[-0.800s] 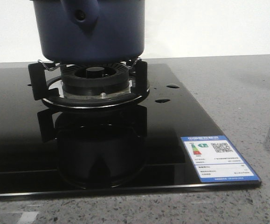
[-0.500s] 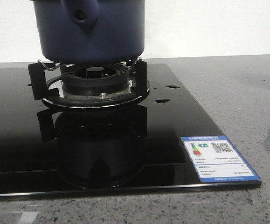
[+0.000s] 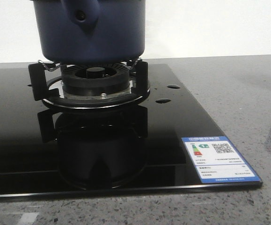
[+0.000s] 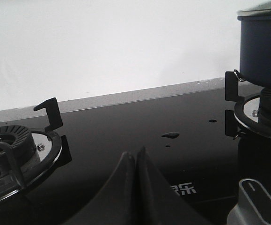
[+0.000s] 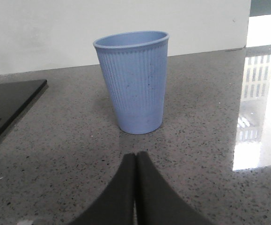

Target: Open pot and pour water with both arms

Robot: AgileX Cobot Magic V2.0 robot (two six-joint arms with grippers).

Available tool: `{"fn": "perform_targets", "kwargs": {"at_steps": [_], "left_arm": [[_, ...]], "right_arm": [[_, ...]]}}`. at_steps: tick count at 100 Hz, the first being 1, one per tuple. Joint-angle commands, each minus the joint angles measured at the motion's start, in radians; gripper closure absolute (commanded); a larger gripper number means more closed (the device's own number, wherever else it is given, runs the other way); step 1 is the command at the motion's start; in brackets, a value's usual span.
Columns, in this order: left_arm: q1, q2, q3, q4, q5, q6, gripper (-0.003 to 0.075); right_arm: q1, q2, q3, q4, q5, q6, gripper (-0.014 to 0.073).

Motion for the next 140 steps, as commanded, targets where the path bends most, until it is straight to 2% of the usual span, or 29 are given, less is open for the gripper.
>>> {"fn": "perform_targets", "kwargs": {"at_steps": [1, 69, 93, 118, 128, 140], "left_arm": [[0.002, -0.028, 0.009, -0.002, -0.076, -0.006, 0.0741], [0.002, -0.028, 0.009, -0.006, -0.102, -0.006, 0.0741], [0.002, -0.028, 0.009, -0.058, -0.106, -0.006, 0.0741], [0.002, -0.028, 0.009, -0.065, -0.106, -0.008, 0.0741], [0.002, -0.028, 0.009, -0.171, -0.106, -0.008, 0.0741], [0.002, -0.028, 0.009, -0.357, -0.122, -0.008, 0.0741]], "right_arm": [[0.002, -0.013, 0.024, -0.009, -0.082, -0.007, 0.0666], [0.002, -0.013, 0.024, -0.002, -0.11, -0.007, 0.0666], [0.002, -0.013, 0.024, 0.003, -0.118, -0.007, 0.0666], [0.002, -0.013, 0.024, 0.046, -0.157, -0.007, 0.0666], [0.002, -0.013, 0.024, 0.094, -0.161, -0.007, 0.0666], [0.002, -0.013, 0.024, 0.238, -0.161, -0.007, 0.0666]]}}
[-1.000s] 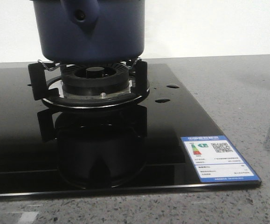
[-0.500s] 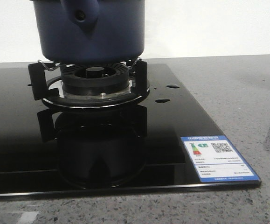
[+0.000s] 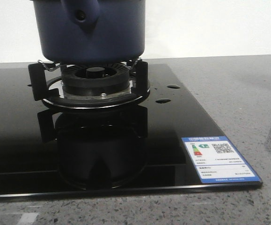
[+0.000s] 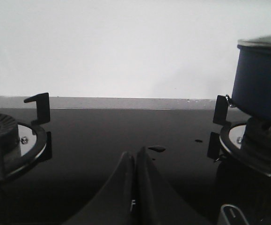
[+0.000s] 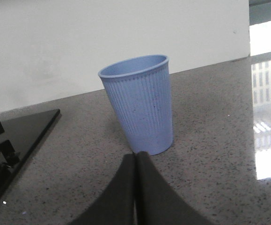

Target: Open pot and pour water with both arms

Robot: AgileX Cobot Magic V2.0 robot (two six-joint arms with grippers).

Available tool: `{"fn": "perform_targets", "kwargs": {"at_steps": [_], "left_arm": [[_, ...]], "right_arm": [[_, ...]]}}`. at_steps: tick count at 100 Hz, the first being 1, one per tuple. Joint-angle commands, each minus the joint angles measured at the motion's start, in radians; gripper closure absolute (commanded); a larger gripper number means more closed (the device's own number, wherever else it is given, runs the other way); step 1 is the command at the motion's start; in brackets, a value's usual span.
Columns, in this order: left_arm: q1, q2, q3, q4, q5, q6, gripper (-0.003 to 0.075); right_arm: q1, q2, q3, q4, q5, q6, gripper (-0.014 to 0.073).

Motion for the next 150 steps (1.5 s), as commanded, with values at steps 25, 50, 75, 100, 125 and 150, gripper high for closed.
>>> {"fn": "perform_targets", "kwargs": {"at_steps": [25, 50, 75, 100, 125, 150], "left_arm": [[0.002, -0.028, -0.005, -0.466, -0.139, -0.008, 0.0741], [0.002, -0.012, -0.152, -0.423, -0.044, -0.005, 0.0741], [0.002, 0.185, -0.444, -0.25, 0.234, 0.07, 0.0741], [0.002, 0.414, -0.668, -0.339, 0.411, 0.295, 0.074], [0.002, 0.505, -0.703, -0.5, 0.422, 0.459, 0.0739], [-0.046, 0.567, -0.703, -0.826, 0.427, 0.805, 0.0724]], "right_arm": [[0.002, -0.013, 0.024, 0.365, -0.084, -0.007, 0.0666], [0.002, -0.006, -0.091, 0.358, 0.079, -0.021, 0.0663], [0.002, 0.171, -0.309, 0.309, 0.247, -0.196, 0.0662], [0.016, 0.411, -0.523, 0.309, 0.395, -0.356, 0.0662], [0.036, 0.49, -0.599, 0.309, 0.4, -0.409, 0.0664], [0.036, 0.499, -0.608, 0.309, 0.429, -0.409, 0.0449]]}}
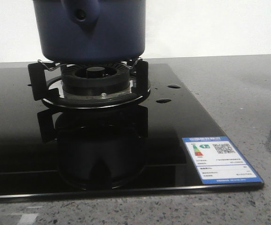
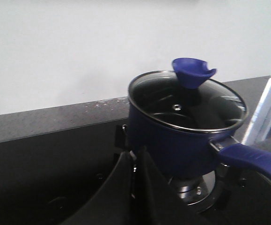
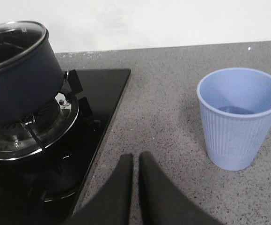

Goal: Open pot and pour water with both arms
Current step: 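Grasp the purple knob of the glass lid with the left gripper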

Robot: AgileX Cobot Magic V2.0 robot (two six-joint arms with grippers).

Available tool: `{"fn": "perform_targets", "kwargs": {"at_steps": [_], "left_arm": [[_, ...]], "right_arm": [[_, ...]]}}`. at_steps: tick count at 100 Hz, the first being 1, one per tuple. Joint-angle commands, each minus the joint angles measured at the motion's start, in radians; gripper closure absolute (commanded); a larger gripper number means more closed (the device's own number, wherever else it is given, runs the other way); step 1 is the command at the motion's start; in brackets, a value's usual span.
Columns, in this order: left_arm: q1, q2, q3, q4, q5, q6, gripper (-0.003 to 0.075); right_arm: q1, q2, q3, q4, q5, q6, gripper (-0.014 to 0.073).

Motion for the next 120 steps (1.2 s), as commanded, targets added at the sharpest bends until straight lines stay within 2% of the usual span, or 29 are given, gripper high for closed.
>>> {"fn": "perform_targets", "kwargs": {"at_steps": [1, 10, 17, 30, 37, 62, 120], "left_arm": [[-0.025, 0.033, -0.035, -0.149, -0.053, 0.128, 0.072], [-0.05, 0.066, -0.035, -0.238, -0.053, 0.236, 0.0647], [-0.067, 0.093, -0.035, -0.293, -0.053, 0.293, 0.0546], [-0.092, 0.148, -0.035, -0.378, -0.053, 0.373, 0.0307], [-0.102, 0.18, -0.036, -0.42, -0.053, 0.414, 0.0241], [-0.141, 0.329, -0.133, -0.476, -0.045, 0.51, 0.0261], [-0.234, 0.698, -0.404, -0.481, -0.028, 0.563, 0.026]], "right_arm": [[0.002, 0.016, -0.039, 0.009, -0.049, -0.016, 0.0417], [0.002, 0.016, -0.039, 0.009, -0.049, -0.016, 0.019], [0.002, 0.016, -0.039, 0.013, -0.049, -0.016, 0.0081], [0.002, 0.016, -0.039, 0.027, -0.049, -0.016, 0.007], [0.002, 0.016, -0.039, 0.03, -0.049, -0.016, 0.007], [0.002, 0.016, -0.039, 0.03, -0.049, -0.016, 0.007], [0.002, 0.016, -0.039, 0.03, -0.049, -0.016, 0.007]]}}
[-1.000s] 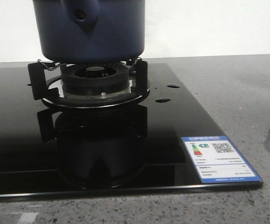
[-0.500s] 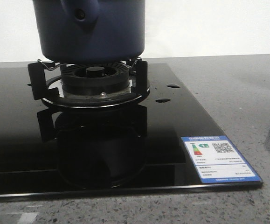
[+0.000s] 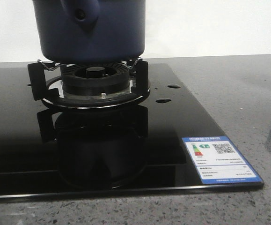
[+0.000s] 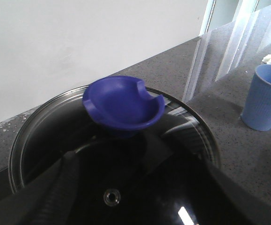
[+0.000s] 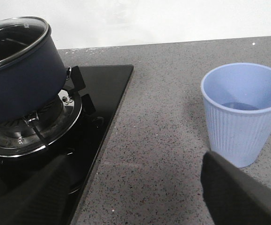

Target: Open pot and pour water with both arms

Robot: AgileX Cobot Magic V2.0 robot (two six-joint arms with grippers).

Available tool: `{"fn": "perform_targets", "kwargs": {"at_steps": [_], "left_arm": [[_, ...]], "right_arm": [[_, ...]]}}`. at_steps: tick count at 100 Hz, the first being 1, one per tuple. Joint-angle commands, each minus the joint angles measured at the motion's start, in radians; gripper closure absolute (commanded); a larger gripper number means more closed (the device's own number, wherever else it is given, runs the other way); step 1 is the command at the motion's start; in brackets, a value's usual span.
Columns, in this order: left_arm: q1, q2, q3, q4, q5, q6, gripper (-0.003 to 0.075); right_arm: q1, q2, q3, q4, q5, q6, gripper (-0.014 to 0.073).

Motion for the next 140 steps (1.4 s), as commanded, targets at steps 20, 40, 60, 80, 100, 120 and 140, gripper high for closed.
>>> {"fn": "perform_targets", "kwargs": {"at_steps": [20, 40, 60, 80, 100, 120, 140], "left_arm": [[-0.042, 0.076, -0.118, -0.048, -0.004, 0.013, 0.0257], [-0.066, 0.117, -0.147, -0.051, -0.056, 0.057, 0.0257], [-0.066, 0.159, -0.18, -0.055, -0.053, 0.058, 0.0255], [-0.066, 0.197, -0.213, -0.057, -0.045, 0.058, 0.0193], [-0.066, 0.213, -0.222, -0.06, -0.038, 0.058, 0.0155], [-0.066, 0.213, -0.225, -0.061, -0.042, 0.058, 0.0155], [-0.066, 0.213, -0.225, -0.078, -0.042, 0.058, 0.0156]], "right_arm": [[0.002, 0.016, -0.039, 0.022, -0.058, -0.016, 0.007], [0.002, 0.016, -0.039, 0.022, -0.056, -0.016, 0.007], [0.002, 0.016, -0.039, 0.022, -0.056, -0.016, 0.007], [0.002, 0.016, -0.039, 0.022, -0.056, -0.016, 0.007], [0.002, 0.016, -0.039, 0.022, -0.049, -0.016, 0.007], [0.002, 0.016, -0.039, 0.022, -0.049, -0.016, 0.007], [0.002, 0.016, -0.039, 0.022, -0.049, -0.016, 0.007]]}}
